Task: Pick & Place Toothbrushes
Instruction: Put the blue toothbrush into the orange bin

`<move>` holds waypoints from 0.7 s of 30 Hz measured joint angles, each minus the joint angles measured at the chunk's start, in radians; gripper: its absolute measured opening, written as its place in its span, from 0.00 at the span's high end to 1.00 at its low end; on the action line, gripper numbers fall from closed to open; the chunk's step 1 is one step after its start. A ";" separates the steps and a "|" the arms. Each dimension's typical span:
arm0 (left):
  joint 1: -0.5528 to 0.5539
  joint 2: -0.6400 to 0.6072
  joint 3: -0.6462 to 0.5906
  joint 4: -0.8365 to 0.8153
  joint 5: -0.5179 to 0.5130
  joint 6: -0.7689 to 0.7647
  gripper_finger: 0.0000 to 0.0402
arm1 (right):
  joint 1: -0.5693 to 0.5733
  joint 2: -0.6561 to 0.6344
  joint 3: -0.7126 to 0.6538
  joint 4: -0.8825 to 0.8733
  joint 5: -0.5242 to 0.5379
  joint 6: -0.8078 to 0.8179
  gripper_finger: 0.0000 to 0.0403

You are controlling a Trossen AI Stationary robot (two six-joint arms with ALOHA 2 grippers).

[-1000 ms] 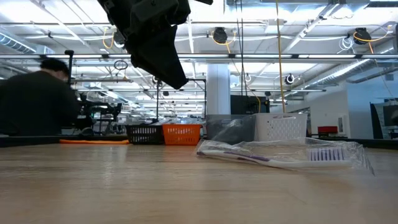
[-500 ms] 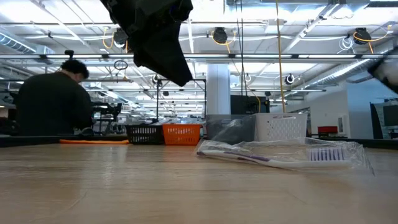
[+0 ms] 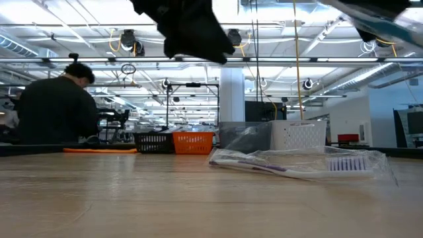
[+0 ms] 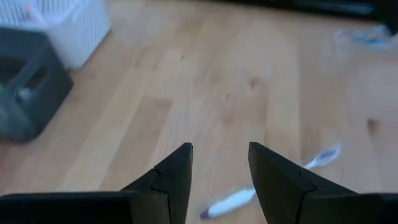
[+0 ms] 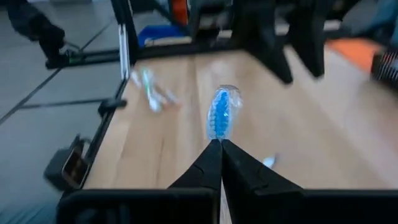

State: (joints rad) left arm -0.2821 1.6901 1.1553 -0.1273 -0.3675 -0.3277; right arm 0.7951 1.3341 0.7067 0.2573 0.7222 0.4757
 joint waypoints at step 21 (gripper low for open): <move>0.000 0.000 0.000 0.402 0.003 0.177 0.60 | -0.162 -0.034 0.000 0.623 0.142 -0.682 1.00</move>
State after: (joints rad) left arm -0.2821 1.6901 1.1553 0.2748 -0.3649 -0.1511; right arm 0.6332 1.3002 0.7071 0.8799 0.8645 -0.2066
